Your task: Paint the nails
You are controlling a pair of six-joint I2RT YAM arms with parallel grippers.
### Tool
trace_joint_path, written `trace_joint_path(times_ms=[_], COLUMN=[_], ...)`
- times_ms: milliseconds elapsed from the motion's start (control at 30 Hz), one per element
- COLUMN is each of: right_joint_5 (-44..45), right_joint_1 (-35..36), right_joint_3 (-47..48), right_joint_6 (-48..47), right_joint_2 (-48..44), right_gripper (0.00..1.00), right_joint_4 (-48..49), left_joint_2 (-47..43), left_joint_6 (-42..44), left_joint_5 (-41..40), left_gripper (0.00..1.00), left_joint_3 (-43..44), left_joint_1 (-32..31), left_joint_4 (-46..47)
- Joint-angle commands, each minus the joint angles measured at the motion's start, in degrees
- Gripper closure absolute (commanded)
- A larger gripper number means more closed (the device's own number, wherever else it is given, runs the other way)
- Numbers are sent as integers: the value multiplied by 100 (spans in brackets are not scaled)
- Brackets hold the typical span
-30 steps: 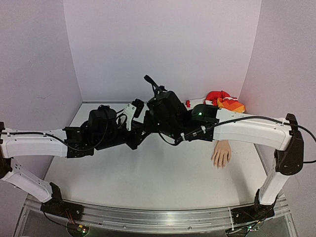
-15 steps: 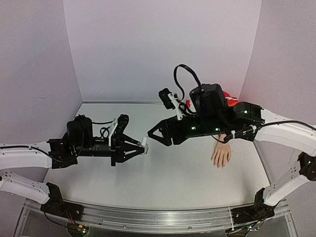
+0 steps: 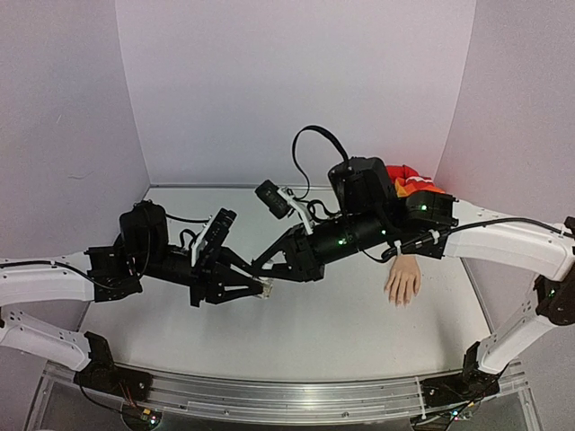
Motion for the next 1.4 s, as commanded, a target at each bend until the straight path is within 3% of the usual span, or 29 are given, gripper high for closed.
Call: trace_joint_path(times_ms=[0, 100, 167, 267, 333, 367, 433, 500, 567, 600, 733, 800, 900, 1100, 1367], right_joint_5=[-334, 169, 1015, 3437, 5612, 6233, 6857, 6773, 6334, 5977, 4600, 4058, 3061, 1984, 1609], right_joint_1=[29, 61, 125, 343, 547, 608, 679, 734, 727, 701, 574, 446, 144, -107, -124], right_joint_3=[125, 93, 70, 169, 571, 940, 1488, 1599, 1512, 1486, 1336, 1090, 823, 733, 954], right_joint_6=[83, 221, 455, 1191, 2014, 2372, 2859, 2878, 2455, 2125, 1153, 1010, 1000, 901, 801], right_joint_2=[44, 68, 124, 343, 694, 975, 1384, 1463, 1393, 1339, 1036, 769, 443, 276, 553], right_gripper=[95, 100, 100, 100, 100, 100, 100, 100, 100, 95, 51, 43, 42, 47, 54], right_joint_4=[461, 512, 509, 275, -566, -1188, -1929, -1950, -1611, -1453, -1271, -1221, -1205, -1208, -1201], left_joint_2=[-99, -143, -146, 69, 415, 681, 1124, 1332, 1233, 1096, 644, 424, 218, 2, -13], left_joint_6=[-39, -104, -201, -447, -686, -719, -627, -483, -221, -31, 403, 481, 532, 647, 780], left_joint_5=[-175, -1037, -2320, -4867, -6488, -7087, -7497, -7292, -6639, -6114, -4573, -3945, -3307, -2611, -2117], left_gripper=[100, 100, 100, 100, 100, 100, 100, 100, 100, 100, 100, 100, 100, 100, 100], left_joint_3=[250, 252, 289, 473, 759, 1023, 1478, 1612, 1368, 1119, 466, 207, -24, -170, -27], left_joint_1=[11, 12, 13, 13, 14, 11, 3, -5, -6, -10, -13, -15, -15, -14, -14], left_joint_4=[426, 349, 205, -183, -774, -1093, -1629, -1717, -1221, -926, -191, -40, 11, 14, -145])
